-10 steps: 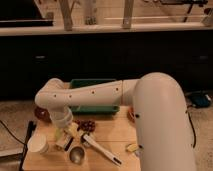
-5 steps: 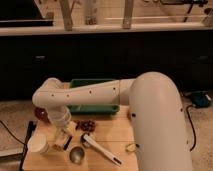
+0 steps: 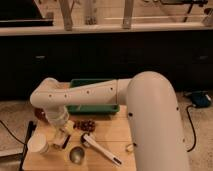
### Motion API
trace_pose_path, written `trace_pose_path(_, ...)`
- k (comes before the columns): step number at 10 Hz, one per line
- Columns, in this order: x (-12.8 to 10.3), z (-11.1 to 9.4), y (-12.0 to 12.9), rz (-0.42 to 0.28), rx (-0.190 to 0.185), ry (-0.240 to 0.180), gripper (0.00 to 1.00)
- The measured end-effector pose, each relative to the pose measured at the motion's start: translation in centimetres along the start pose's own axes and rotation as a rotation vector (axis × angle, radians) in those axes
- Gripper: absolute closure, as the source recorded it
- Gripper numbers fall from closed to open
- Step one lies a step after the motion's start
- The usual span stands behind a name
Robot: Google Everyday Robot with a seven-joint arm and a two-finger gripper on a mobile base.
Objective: Place eraser in plastic cup
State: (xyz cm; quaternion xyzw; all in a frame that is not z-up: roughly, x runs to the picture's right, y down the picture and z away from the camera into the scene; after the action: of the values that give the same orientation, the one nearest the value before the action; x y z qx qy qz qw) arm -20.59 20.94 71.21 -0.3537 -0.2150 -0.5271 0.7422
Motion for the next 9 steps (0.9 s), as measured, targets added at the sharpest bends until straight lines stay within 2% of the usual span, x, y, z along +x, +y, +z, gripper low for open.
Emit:
trace_pose_path(4, 0.4, -1.0, -1.3, -0.031, 0.051, 0.029, 1.00)
trace_pose_path(9, 1.3, -1.2, -2.4, -0.030, 0.074, 0.032, 1.00)
